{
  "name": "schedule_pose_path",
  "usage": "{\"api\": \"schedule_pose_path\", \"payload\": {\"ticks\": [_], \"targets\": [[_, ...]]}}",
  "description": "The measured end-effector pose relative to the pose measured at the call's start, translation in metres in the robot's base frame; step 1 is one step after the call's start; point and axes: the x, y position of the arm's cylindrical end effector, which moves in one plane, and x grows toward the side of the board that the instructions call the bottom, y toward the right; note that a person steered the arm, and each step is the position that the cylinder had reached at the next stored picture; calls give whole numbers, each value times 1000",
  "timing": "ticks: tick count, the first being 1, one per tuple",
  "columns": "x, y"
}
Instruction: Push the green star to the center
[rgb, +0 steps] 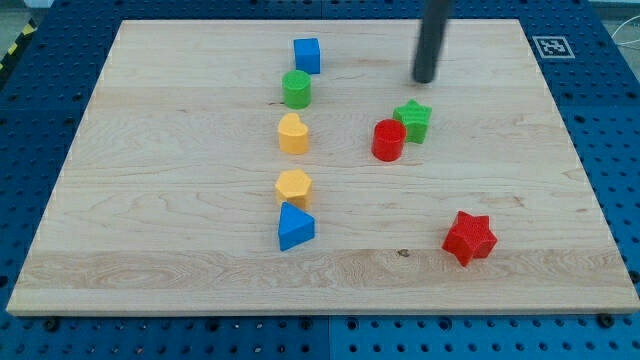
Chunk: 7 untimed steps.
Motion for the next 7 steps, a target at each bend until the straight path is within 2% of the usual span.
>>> {"api": "schedule_pose_path", "payload": {"ticks": [1, 2, 3, 7], "targets": [[20, 50], [61, 51], [87, 36], [86, -98]]}}
